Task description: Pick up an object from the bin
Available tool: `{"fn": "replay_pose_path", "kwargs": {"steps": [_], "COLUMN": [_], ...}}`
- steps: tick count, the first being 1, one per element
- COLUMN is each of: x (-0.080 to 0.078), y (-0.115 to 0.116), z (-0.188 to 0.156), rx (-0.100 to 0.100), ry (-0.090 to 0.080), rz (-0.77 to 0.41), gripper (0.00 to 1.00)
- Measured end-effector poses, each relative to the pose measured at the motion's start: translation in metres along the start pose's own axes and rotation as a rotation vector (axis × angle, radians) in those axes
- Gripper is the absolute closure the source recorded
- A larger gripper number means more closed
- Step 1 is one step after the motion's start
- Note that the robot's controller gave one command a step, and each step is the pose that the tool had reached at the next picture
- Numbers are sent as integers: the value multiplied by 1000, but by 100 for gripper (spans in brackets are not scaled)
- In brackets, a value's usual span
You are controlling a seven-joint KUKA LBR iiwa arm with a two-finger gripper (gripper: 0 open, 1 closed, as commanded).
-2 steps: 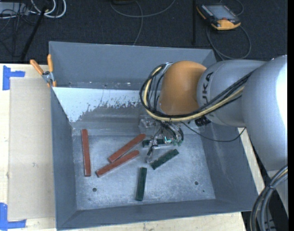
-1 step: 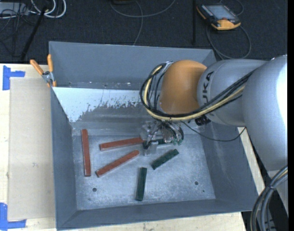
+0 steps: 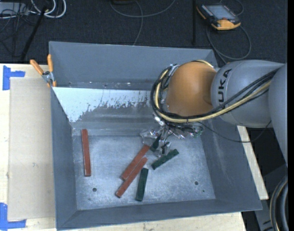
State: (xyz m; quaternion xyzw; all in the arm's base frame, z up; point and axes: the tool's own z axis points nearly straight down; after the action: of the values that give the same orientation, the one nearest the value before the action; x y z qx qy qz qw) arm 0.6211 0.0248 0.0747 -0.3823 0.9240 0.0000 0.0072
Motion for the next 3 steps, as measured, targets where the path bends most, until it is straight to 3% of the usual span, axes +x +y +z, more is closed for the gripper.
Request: {"fn": "replay_pose_path", "kwargs": {"steps": [1, 2, 3], "x": [31, 32, 52], "y": [23, 23, 23], "z": [-172, -167, -31], "rx": [1, -6, -15], "ry": [6, 11, 16], "rz": [25, 28, -347], "gripper": [100, 0, 0]}}
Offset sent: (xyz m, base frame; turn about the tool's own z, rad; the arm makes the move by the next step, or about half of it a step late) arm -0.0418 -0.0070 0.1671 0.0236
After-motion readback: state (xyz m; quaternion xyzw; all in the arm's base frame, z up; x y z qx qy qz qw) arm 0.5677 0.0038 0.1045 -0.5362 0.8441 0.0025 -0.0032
